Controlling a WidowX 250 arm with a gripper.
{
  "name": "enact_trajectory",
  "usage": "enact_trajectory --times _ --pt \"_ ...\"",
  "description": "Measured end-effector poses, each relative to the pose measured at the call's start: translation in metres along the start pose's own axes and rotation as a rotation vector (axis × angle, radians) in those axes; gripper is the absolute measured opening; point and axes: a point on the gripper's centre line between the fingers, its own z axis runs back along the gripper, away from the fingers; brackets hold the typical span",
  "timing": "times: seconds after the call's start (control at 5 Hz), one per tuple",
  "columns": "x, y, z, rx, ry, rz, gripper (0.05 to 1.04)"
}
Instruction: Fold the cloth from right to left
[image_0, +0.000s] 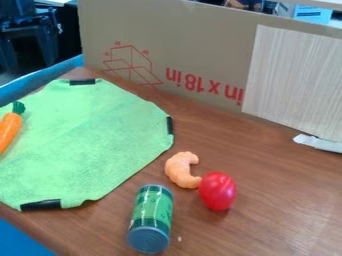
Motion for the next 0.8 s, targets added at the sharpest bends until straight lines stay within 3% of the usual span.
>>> enact_trajectory --times 0.4,0.8 --pt "-0.004 -0.017 -0.026 -0.008 0.044 0.013 1.0" --pt "-0.011 -0.068 -0.056 0.0 0.02 0.023 1.0"
